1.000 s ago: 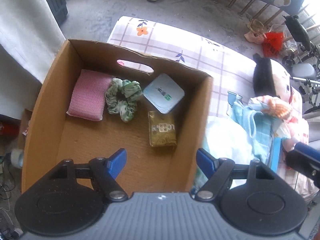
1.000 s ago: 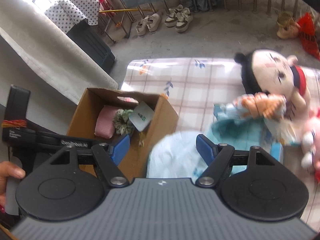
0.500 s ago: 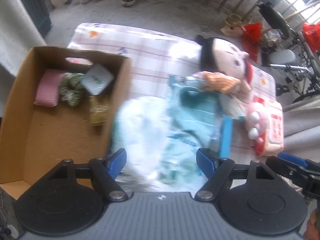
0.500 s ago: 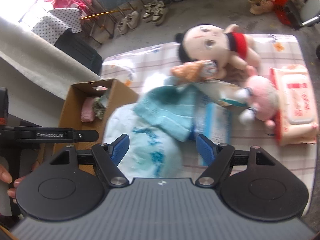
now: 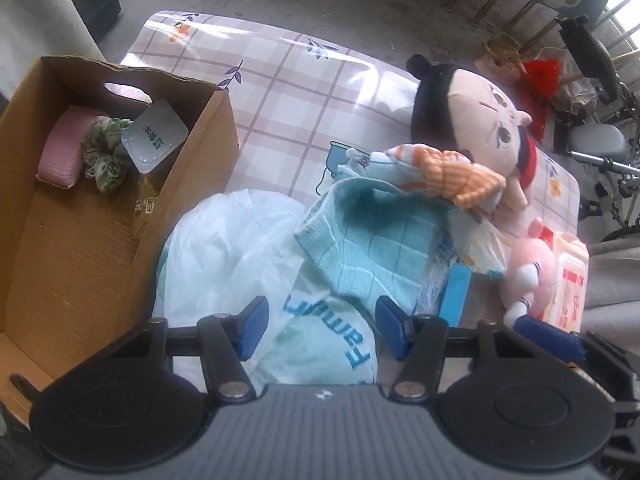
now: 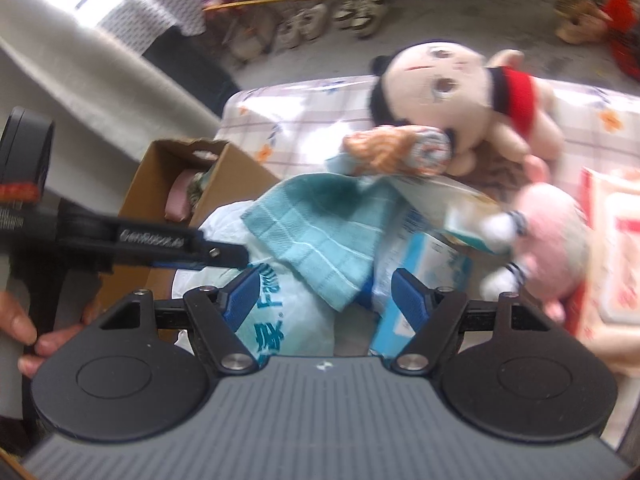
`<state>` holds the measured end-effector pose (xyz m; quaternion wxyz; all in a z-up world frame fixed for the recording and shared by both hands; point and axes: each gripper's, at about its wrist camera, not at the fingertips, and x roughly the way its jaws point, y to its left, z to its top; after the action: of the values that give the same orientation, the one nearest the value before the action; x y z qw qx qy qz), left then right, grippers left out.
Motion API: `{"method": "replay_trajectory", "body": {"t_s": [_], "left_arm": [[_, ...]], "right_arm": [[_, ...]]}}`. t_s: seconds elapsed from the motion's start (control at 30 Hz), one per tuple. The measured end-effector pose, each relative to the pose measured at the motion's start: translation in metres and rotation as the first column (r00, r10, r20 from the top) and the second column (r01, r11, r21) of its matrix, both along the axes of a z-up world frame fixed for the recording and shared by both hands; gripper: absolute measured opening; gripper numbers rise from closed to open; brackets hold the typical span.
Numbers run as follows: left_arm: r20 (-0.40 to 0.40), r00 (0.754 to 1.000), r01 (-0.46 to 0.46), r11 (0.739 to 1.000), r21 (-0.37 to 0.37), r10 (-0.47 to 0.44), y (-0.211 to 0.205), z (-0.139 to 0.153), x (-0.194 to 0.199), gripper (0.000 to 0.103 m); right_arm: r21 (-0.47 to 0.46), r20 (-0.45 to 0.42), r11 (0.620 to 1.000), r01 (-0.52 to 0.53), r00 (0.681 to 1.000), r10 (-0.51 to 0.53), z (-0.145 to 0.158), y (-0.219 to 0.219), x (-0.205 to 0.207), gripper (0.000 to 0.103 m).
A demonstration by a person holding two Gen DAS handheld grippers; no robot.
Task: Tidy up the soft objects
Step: 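Grasp the blue towel edge with the right tool while the left tool grasps it too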
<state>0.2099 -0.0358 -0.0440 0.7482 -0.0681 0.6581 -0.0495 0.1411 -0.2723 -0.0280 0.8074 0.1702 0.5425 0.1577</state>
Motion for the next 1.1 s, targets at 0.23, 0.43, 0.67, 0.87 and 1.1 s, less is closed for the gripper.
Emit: {"method": "replay_trajectory", "body": {"t_s": [0.23,0.43,0.67,0.87,1.1], "left_arm": [[-0.01,0.998,0.063,0.998,-0.015,-0.063,-0.002,-0.015,0.026,0.041],[-0.019,0.993,0.119,0.993,-0.013,-0.119,-0.008,-0.025,0.04,0.033],[-0.047,0.99,0.136,0.991,-0.014,-0.137,-0.006,-0.036,0.052,0.029],[-0.063,0.991,0.12,0.993,-0.023,-0.121,-0.005,-0.042,0.059,0.045],[-0.073,0.986,0.148,0.989,-0.02,-0.149,-0.012,-0.047,0.063,0.006]], "right_arm": [[-0.01,-0.001,0.996,-0.089,0.996,0.089,-0.027,0.03,0.034,0.062],[-0.013,-0.021,0.989,-0.145,0.989,0.145,-0.047,0.044,0.049,0.059],[-0.014,-0.03,0.985,-0.172,0.985,0.171,-0.056,0.056,0.053,0.059],[-0.023,-0.032,0.983,-0.185,0.982,0.184,-0.061,0.059,0.055,0.059],[-0.032,-0.032,0.982,-0.187,0.982,0.186,-0.068,0.063,0.06,0.062]]}}
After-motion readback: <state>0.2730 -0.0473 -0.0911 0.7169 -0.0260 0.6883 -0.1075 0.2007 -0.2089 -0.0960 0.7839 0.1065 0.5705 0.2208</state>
